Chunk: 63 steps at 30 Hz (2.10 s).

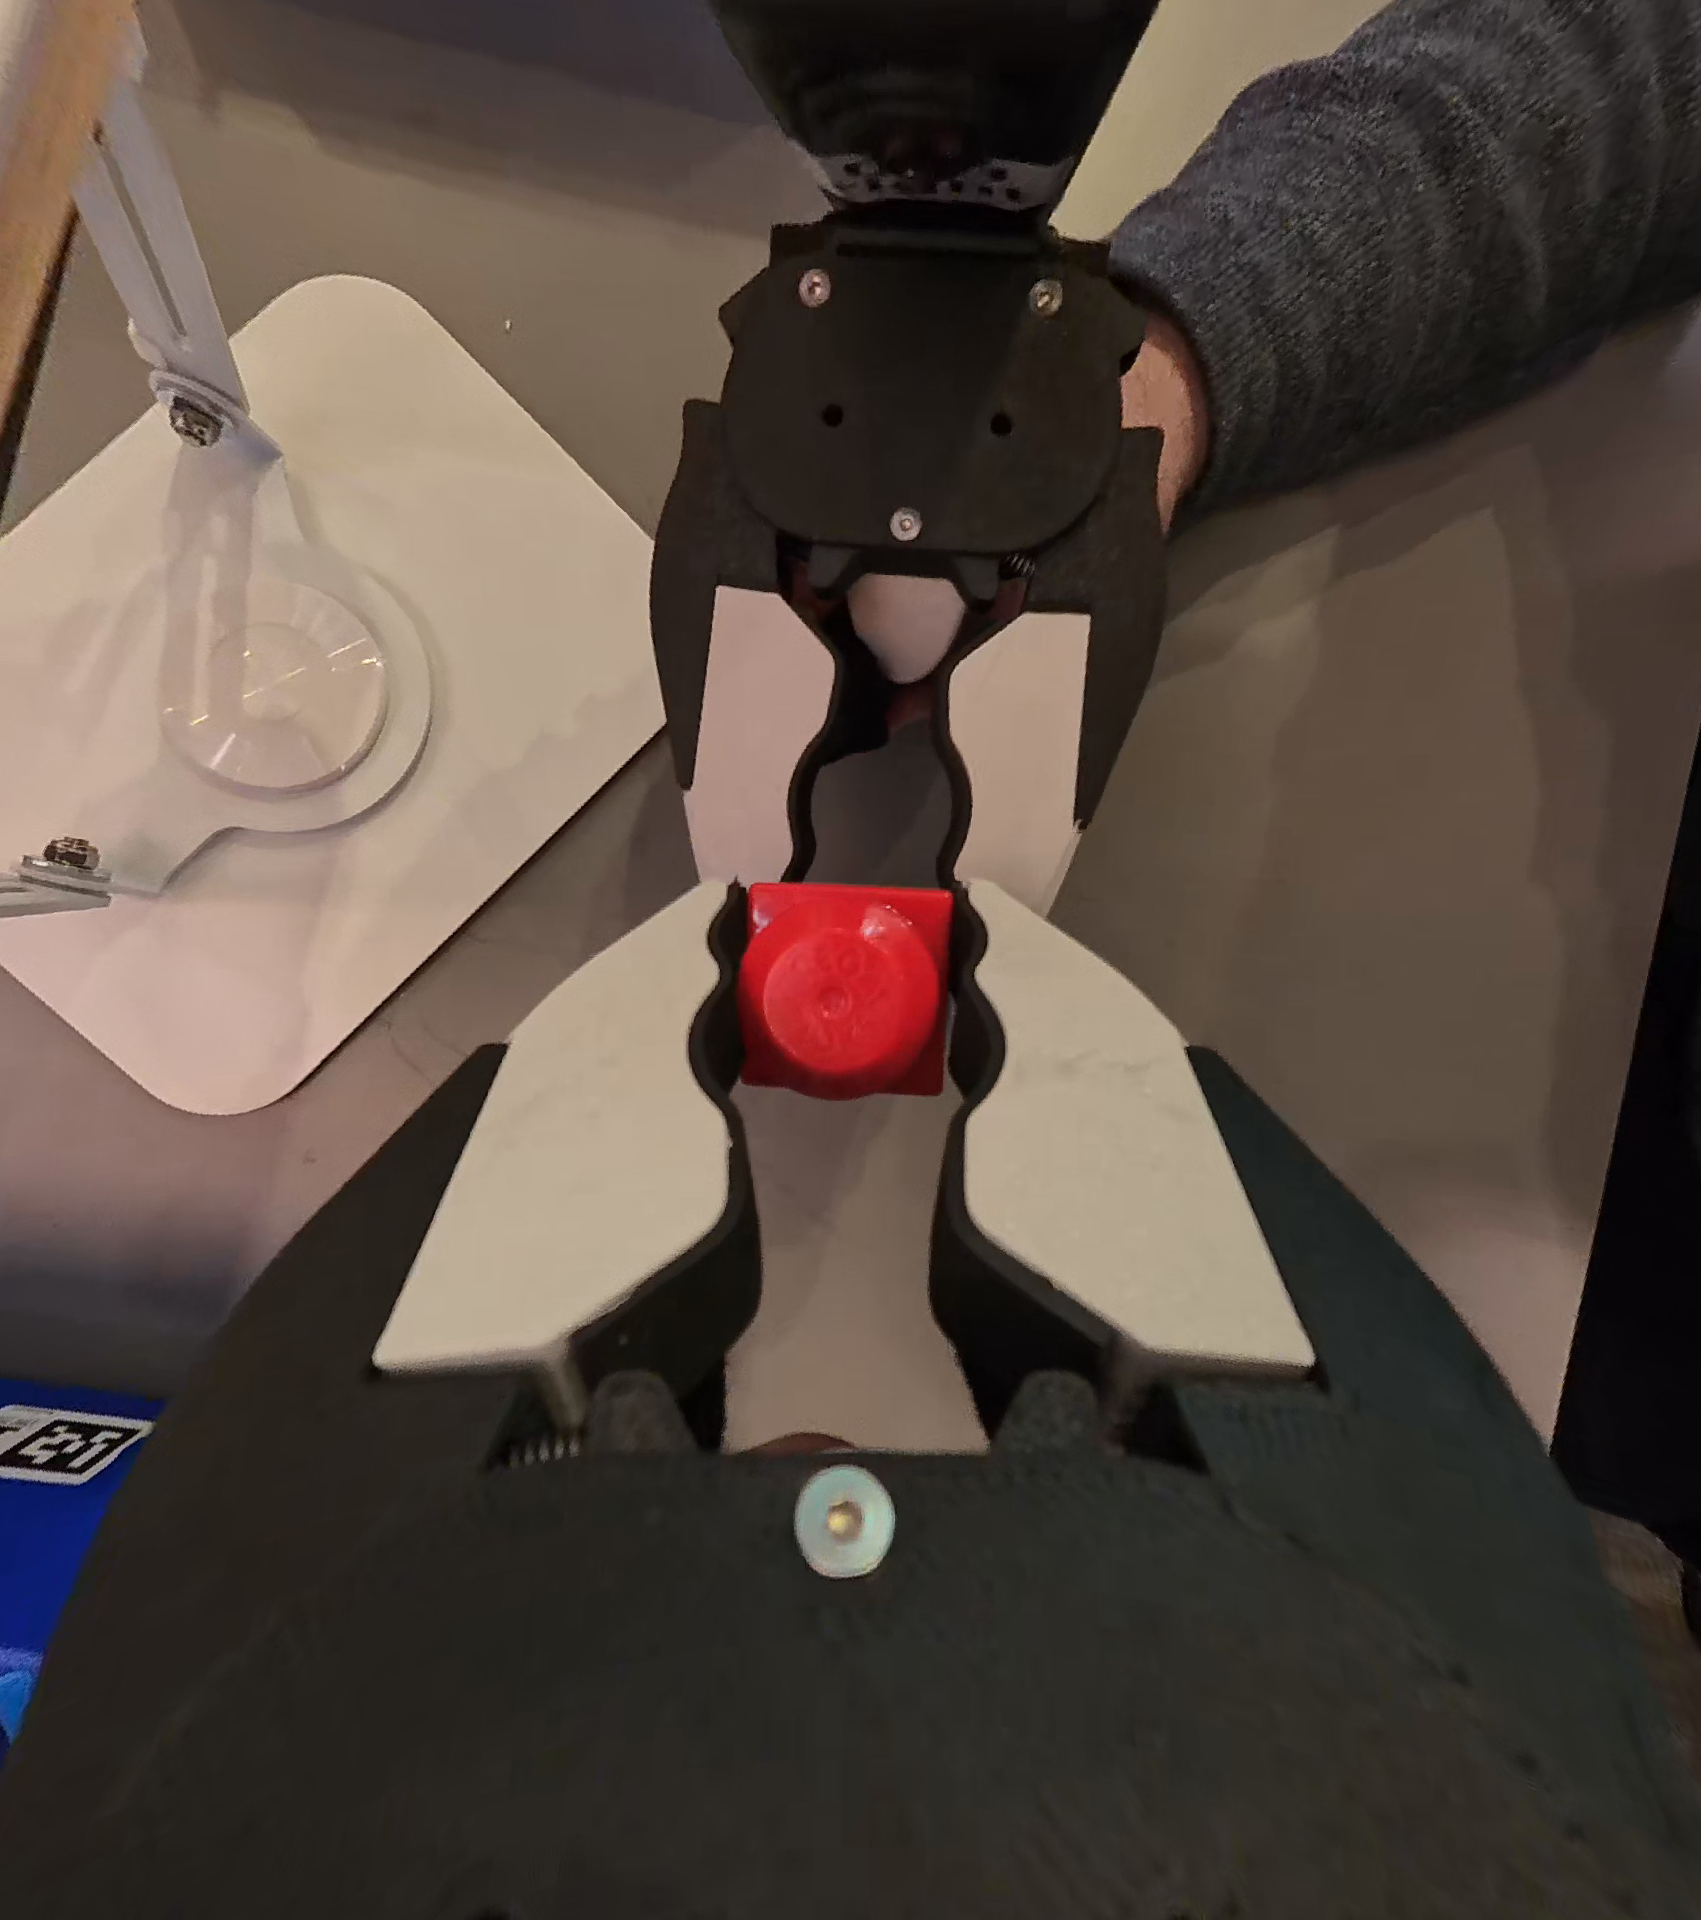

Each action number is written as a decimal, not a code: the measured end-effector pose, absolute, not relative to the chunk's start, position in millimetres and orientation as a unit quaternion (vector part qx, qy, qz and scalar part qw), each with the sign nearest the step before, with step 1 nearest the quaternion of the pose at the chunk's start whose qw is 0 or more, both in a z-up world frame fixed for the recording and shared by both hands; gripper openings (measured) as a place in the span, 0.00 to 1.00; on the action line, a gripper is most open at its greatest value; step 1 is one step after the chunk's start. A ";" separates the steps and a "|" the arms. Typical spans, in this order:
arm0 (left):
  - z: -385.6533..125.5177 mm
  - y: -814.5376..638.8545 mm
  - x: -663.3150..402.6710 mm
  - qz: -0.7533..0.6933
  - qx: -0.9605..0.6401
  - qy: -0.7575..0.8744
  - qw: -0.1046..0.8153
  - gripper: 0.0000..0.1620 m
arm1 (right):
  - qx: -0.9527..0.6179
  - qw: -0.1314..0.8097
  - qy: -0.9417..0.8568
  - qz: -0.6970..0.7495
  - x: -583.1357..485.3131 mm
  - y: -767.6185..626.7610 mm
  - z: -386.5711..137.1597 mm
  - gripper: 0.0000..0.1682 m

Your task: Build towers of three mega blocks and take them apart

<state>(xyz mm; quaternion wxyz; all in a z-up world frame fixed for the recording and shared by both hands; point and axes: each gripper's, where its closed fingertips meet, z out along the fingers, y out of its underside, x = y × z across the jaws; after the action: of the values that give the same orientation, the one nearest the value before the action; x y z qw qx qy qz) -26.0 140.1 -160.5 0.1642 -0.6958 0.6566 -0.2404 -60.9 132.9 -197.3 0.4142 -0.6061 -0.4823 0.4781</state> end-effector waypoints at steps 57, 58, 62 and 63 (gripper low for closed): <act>-178.0 337.9 -267.0 0.019 -0.908 0.300 0.293 0.28 | -0.590 0.431 -0.475 0.490 -52.9 135.6 -190.9 0.21; -176.7 347.3 -268.6 0.030 -0.905 0.298 0.302 0.28 | -0.590 0.431 -0.476 0.490 -53.1 135.3 -191.0 0.21; -182.6 380.1 -273.7 0.056 -0.909 0.292 0.291 0.30 | -0.591 0.430 -0.479 0.486 -53.8 134.6 -192.2 0.21; -185.3 389.1 -275.8 0.065 -0.910 0.291 0.289 0.30 | -0.591 0.429 -0.479 0.486 -53.9 134.5 -192.5 0.21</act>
<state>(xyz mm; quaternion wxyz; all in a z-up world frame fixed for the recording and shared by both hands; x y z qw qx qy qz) -275.8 389.1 -185.3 0.2889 -0.9099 0.2906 0.0647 -53.9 134.5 -192.5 0.4293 -0.5913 -0.4794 0.4860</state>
